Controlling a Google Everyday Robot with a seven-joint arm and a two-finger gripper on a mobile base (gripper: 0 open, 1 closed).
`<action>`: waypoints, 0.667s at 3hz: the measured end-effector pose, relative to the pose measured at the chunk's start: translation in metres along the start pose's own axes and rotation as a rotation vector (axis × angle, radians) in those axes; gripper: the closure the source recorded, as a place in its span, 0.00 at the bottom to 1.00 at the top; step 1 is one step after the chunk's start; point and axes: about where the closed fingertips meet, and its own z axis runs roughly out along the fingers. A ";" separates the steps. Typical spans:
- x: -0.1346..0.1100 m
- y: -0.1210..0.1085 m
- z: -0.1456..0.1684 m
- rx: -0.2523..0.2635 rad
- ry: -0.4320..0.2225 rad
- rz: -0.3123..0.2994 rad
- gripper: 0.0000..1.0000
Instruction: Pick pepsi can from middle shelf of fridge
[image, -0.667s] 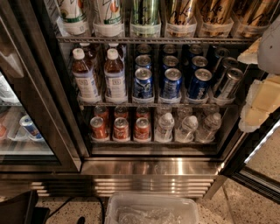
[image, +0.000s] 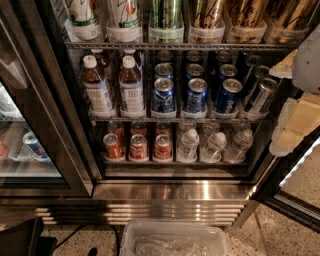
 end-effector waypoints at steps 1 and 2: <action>0.001 0.019 0.032 -0.042 -0.033 0.001 0.00; 0.001 0.019 0.032 -0.042 -0.033 0.001 0.00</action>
Offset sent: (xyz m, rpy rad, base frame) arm -0.0063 0.0081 -0.0289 0.0360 0.0233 0.0159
